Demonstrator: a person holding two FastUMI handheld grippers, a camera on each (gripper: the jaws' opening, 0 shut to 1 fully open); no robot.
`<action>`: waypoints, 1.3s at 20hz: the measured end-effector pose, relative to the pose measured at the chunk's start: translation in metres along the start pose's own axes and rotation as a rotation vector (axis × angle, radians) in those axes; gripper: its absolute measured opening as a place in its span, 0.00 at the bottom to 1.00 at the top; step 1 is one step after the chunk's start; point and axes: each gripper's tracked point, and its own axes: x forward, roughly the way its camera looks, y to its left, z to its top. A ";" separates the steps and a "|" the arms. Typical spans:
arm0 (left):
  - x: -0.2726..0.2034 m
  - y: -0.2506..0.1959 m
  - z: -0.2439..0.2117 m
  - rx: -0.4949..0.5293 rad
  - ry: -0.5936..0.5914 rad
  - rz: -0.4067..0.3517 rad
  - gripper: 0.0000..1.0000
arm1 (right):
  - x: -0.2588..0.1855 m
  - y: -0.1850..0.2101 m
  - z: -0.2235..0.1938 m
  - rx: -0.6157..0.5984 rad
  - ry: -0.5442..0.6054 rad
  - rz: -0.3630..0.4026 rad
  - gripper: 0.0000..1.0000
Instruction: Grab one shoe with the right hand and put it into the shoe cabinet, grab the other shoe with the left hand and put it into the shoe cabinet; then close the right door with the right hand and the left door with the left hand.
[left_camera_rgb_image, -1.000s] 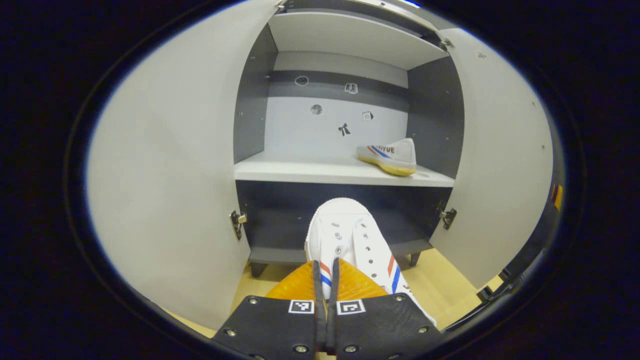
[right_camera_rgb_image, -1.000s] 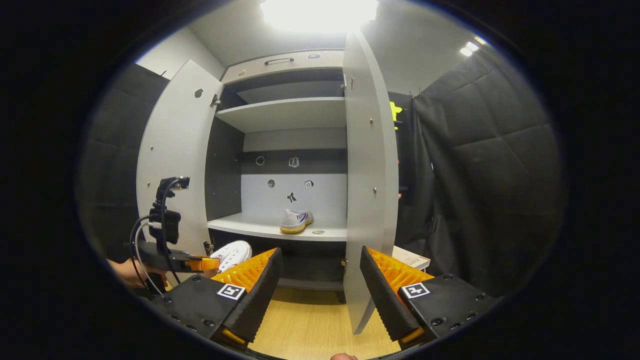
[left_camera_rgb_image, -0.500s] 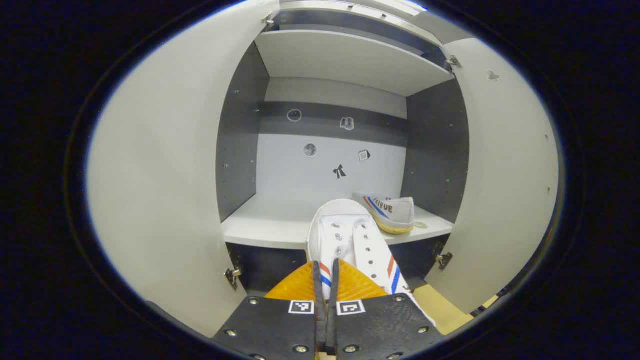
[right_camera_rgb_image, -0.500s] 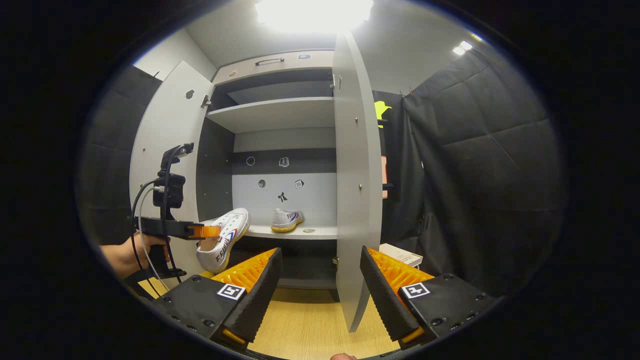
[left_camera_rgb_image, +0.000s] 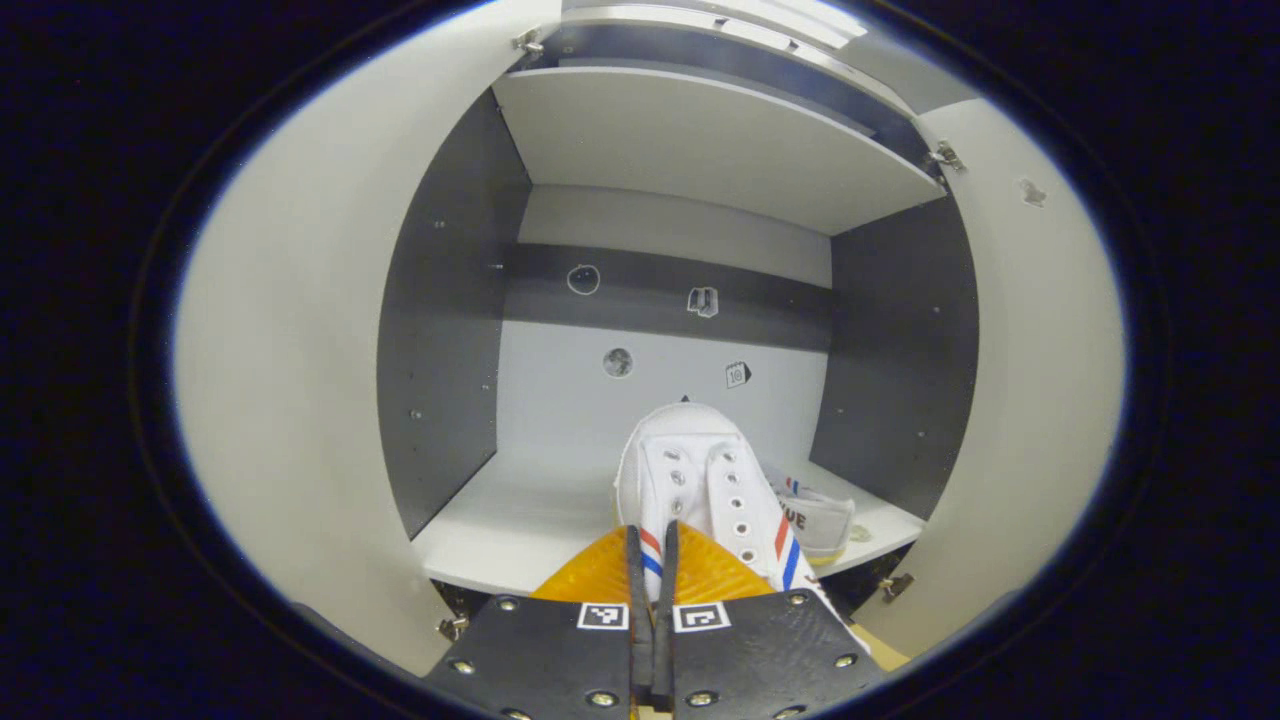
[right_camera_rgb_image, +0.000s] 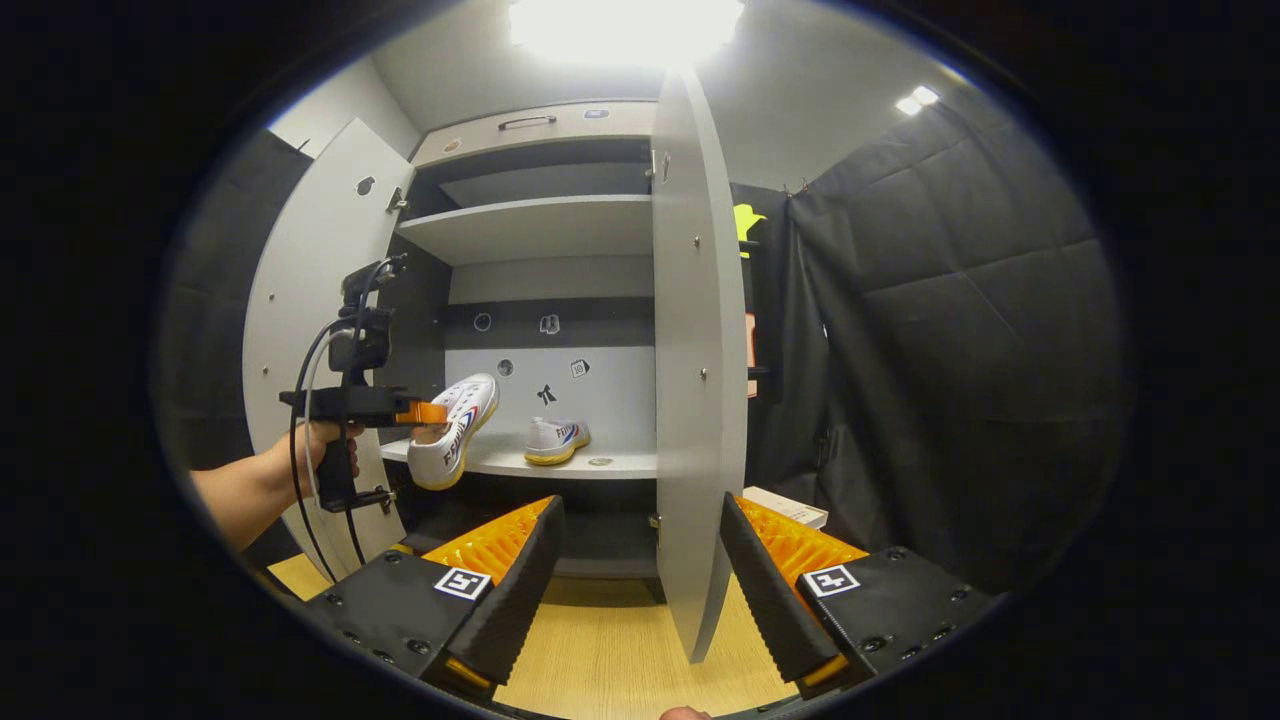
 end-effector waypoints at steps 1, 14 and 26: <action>0.001 -0.001 0.001 0.004 -0.005 -0.001 0.01 | -0.001 -0.001 0.000 0.000 -0.001 -0.007 0.97; -0.009 -0.001 -0.011 0.013 0.093 -0.011 0.01 | 0.003 -0.003 -0.014 -0.007 0.028 -0.100 0.92; -0.012 0.000 -0.015 -0.008 0.156 0.014 0.18 | 0.002 0.002 -0.015 -0.017 0.043 -0.096 0.92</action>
